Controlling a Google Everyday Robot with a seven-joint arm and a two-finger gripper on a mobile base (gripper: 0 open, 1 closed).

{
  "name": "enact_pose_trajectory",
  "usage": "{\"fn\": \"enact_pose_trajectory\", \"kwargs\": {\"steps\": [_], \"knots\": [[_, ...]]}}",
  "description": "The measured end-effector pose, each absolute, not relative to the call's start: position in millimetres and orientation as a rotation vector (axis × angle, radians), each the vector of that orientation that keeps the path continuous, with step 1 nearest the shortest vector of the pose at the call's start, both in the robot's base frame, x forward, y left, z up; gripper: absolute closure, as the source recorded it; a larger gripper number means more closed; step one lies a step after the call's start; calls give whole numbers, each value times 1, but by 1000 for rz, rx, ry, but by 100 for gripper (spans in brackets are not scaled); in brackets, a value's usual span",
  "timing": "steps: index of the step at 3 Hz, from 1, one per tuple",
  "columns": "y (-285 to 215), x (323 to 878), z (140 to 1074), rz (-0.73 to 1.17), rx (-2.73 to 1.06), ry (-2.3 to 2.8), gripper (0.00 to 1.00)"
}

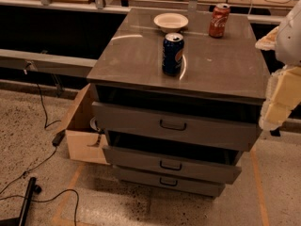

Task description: Open bottom drawer

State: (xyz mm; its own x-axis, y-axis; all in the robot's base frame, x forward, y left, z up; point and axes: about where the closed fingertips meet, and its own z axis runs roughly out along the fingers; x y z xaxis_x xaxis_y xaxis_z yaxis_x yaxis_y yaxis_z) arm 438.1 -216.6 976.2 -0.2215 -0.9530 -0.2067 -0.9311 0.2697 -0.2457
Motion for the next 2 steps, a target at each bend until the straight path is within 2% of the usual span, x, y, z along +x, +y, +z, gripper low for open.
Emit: {"fn": "enact_pose_trajectory", "kwargs": {"steps": [2], "knots": [[-216,438,976,-98,-1714,2235,0]]}}
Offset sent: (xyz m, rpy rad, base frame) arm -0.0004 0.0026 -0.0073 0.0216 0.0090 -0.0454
